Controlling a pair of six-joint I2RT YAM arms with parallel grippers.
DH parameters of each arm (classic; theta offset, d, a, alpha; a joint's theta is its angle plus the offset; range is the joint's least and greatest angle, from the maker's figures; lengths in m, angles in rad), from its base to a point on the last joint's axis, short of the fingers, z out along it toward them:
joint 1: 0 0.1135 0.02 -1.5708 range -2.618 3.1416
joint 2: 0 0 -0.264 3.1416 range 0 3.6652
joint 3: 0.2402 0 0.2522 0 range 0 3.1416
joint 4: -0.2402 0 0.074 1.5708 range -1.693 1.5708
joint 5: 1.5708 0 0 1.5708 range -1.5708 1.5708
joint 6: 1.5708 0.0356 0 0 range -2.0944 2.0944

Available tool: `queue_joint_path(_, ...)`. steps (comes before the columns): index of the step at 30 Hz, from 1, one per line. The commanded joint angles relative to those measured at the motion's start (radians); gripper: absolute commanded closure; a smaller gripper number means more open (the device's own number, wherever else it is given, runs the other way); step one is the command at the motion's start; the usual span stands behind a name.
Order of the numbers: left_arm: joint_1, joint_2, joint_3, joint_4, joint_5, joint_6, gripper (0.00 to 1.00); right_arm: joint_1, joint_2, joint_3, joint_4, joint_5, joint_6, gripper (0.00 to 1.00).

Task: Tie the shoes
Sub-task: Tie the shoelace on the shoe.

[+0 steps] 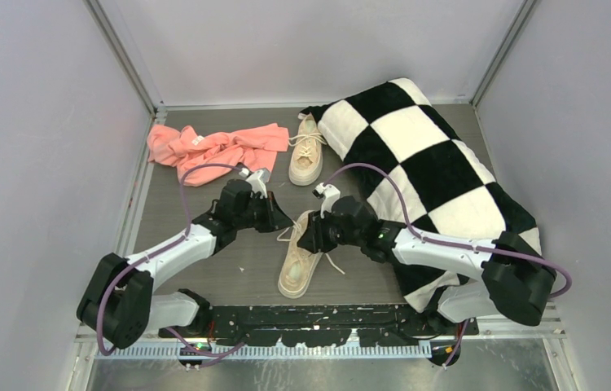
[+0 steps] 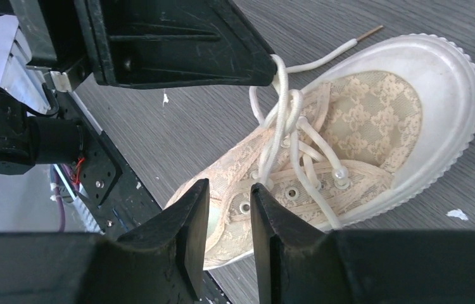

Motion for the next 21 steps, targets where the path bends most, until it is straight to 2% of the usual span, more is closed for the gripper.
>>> queue_joint_path(1, 0.006, 0.007, 0.011, 0.051, 0.025, 0.0, 0.99, 0.008, 0.015, 0.053, 0.051, 0.01, 0.009, 0.64)
queue_joint_path(8, 0.006, 0.021, 0.017, 0.065, 0.043, -0.003, 1.0, 0.01, 0.074, 0.081, 0.057, 0.016, 0.013, 0.6)
queue_joint_path(21, 0.006, 0.032, 0.024, 0.071, 0.075, 0.003, 0.99, 0.01, 0.104, 0.087, -0.002, 0.127, 0.012, 0.59)
